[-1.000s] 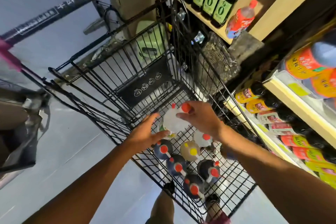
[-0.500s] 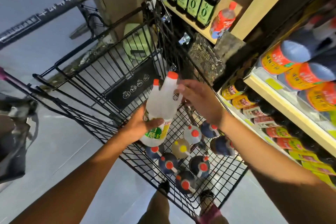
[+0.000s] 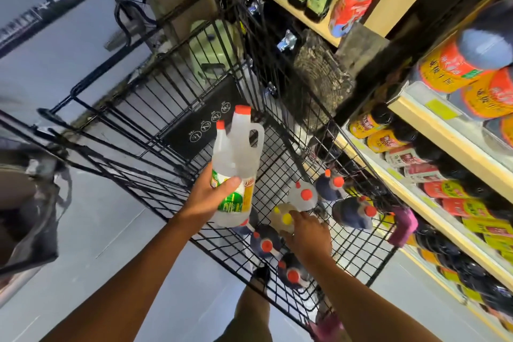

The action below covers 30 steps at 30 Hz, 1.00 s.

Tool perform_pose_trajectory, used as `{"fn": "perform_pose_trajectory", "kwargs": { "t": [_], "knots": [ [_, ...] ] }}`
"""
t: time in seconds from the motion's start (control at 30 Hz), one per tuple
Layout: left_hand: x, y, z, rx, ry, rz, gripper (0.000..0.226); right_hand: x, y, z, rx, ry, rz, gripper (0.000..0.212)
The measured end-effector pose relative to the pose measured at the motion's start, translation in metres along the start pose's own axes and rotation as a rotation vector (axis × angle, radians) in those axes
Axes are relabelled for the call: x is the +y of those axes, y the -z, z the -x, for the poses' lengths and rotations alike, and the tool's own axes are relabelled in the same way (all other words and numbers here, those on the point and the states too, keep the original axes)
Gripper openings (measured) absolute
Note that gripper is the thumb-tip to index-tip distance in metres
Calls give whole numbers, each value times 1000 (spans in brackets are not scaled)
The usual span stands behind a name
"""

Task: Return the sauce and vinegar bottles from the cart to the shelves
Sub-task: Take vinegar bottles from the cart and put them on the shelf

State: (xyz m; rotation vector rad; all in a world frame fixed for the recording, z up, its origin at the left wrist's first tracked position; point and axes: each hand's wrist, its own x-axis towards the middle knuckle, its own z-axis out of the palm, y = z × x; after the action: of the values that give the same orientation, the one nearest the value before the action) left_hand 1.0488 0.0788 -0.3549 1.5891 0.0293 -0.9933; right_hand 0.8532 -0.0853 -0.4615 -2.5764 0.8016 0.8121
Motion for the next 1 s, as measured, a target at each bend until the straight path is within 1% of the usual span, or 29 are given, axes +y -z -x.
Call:
{"fn": "perform_pose_trajectory", "kwargs": {
  "t": [0.13, 0.3, 0.4, 0.43, 0.53, 0.63, 0.7, 0.77, 0.8, 0.87, 0.93, 0.97, 1.0],
  "knots": [
    [-2, 5, 4, 2, -9, 25, 52, 0, -8, -12, 42, -20, 0, 48],
    [-4, 10, 3, 8, -6, 14, 56, 1, -10, -19, 75, -5, 9, 48],
    [-5, 11, 1, 14, 5, 3, 49, 0, -4, -19, 86, -14, -11, 48],
    [-6, 12, 1, 17, 3, 8, 51, 0, -2, -19, 97, -18, -25, 48],
    [-8, 12, 3, 8, -9, 22, 64, 1, 4, -16, 139, 6, -53, 47],
    [-7, 12, 6, 18, -28, 15, 56, 5, 14, -11, 174, 39, -107, 48],
    [-3, 12, 8, 17, -33, 1, 59, 8, 28, -2, 212, 72, -218, 46],
    [3, 11, 13, 13, -51, -28, 64, 9, 48, 7, 235, 118, -401, 42],
    [6, 11, 15, 13, -66, -45, 63, 10, 58, 11, 237, 136, -492, 39],
    [15, 9, 18, 19, -82, -57, 57, 12, 86, 18, 234, 160, -661, 30],
    [28, 7, 21, 31, -82, -45, 54, 10, 121, 25, 183, 147, -847, 17],
    [37, 5, 24, 38, -90, -37, 61, 8, 140, 30, 179, 176, -937, 16],
    [45, 2, 26, 44, -98, -30, 74, 6, 158, 34, 201, 217, -1014, 16]
  ]
}}
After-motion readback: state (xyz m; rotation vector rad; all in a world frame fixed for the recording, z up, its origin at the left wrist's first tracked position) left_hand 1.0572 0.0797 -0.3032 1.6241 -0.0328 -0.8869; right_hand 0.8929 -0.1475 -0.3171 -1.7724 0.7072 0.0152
